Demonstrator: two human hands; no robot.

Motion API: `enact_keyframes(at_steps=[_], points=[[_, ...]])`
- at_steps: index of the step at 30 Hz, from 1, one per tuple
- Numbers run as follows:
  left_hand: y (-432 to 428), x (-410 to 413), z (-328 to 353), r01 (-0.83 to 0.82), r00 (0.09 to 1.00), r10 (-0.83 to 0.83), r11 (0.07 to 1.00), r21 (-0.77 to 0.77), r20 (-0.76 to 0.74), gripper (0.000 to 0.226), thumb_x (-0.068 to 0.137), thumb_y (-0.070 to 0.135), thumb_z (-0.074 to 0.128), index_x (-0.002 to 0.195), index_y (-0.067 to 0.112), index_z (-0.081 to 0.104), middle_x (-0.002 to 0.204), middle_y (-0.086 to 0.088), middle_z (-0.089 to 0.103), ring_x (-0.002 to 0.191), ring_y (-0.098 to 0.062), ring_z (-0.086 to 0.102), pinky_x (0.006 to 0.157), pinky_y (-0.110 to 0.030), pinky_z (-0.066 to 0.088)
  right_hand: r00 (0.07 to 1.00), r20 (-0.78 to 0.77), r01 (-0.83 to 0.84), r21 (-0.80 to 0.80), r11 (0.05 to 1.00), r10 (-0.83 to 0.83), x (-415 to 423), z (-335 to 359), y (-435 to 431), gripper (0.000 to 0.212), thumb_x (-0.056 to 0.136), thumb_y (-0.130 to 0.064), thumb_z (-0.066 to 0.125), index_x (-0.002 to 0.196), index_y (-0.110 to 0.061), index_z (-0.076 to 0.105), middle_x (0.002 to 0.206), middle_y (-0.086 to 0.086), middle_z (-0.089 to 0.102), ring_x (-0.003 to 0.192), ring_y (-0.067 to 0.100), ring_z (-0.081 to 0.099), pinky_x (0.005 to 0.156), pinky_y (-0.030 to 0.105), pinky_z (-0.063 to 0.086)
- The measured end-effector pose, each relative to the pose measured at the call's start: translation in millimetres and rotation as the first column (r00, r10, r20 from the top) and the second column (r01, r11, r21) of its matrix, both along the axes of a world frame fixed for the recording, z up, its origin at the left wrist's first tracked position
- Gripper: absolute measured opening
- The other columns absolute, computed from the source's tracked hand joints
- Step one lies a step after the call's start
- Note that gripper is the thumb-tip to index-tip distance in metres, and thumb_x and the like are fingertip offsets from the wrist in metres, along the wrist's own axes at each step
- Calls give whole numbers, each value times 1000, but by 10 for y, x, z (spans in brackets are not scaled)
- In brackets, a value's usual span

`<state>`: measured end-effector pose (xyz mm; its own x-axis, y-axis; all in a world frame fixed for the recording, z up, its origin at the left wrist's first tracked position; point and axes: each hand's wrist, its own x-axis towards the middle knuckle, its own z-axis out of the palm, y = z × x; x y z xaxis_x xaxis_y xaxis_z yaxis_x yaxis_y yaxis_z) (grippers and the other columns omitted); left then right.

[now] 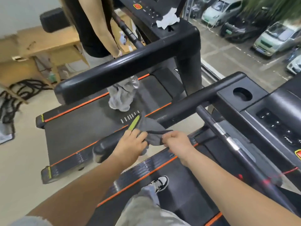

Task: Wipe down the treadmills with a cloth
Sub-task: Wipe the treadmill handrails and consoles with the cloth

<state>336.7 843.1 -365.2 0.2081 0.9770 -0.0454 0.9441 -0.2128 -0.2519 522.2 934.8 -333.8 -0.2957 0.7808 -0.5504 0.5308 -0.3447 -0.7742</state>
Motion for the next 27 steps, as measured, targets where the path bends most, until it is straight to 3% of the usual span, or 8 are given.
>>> enact_keyframes(at_steps=[5, 8, 12, 14, 17, 21, 24, 27], points=[[-730, -315, -52, -248, 962, 248, 969, -12, 111, 20, 53, 15, 70, 71, 18, 62, 89, -5, 55, 74, -29, 46, 62, -38, 34, 993, -46, -110, -133, 985, 105, -129, 45, -224, 11, 92, -10, 59, 93, -10, 70, 85, 5, 65, 73, 16, 60, 68, 33, 46], [-1009, -17, -80, -537, 766, 570, 821, -192, 298, 16, 52, 30, 70, 61, 21, 61, 80, -4, 49, 68, -30, 48, 58, -36, 41, 990, -72, -135, -164, 977, 124, -130, 73, -272, 15, 96, -13, 60, 107, -7, 69, 104, 12, 73, 81, 17, 66, 70, 31, 51], [-829, 566, 208, -597, 6, 708, 569, -566, 706, 22, 76, 16, 70, 58, 27, 64, 67, 11, 60, 67, -13, 60, 54, -19, 42, 989, -93, -126, -139, 982, 114, -51, 41, -328, 11, 99, -20, 60, 101, -14, 69, 102, 12, 72, 90, 23, 67, 76, 31, 54], [-596, 758, 425, -459, -423, 616, 486, -744, 664, 27, 86, 1, 63, 64, 16, 63, 58, 1, 56, 45, -5, 54, 41, -16, 40, 994, -97, -57, -93, 994, 48, 90, -10, -348, 15, 98, -21, 61, 87, -14, 68, 84, 4, 65, 80, 20, 59, 70, 29, 49], [-352, 966, 549, -160, -751, 511, 475, -865, 419, 15, 94, 20, 62, 86, 11, 70, 70, -9, 71, 54, -14, 67, 45, -20, 49, 987, -128, 82, -81, 993, -92, 419, 16, -326, 26, 95, -24, 65, 71, -16, 64, 66, -7, 61, 65, 13, 53, 57, 18, 45], [71, 1295, 633, 16, -752, 528, 613, -790, 394, 18, 94, 27, 57, 100, 13, 68, 94, -4, 78, 78, -16, 72, 74, -29, 57, 961, -146, 217, -124, 968, -234, 929, 267, -122, 34, 93, -50, 68, 94, -18, 78, 94, -1, 79, 89, 14, 74, 82, 31, 61], [367, 1662, 790, 191, -671, 640, 637, -747, 374, 24, 108, 21, 43, 98, 11, 63, 82, 1, 71, 64, -8, 68, 62, -22, 52, 932, -230, 254, -136, 958, -280, 1363, 504, -71, 31, 98, -47, 64, 98, -18, 76, 90, -3, 80, 79, 4, 74, 66, 18, 54], [639, 2052, 921, 304, -511, 743, 627, -717, 432, 41, 111, 35, 40, 120, 5, 66, 96, -2, 79, 86, -11, 75, 78, -26, 57, 878, -260, 385, -114, 916, -402, 1856, 627, -97, 24, 97, -37, 69, 88, -15, 76, 79, -5, 78, 69, 1, 72, 61, 15, 55]])
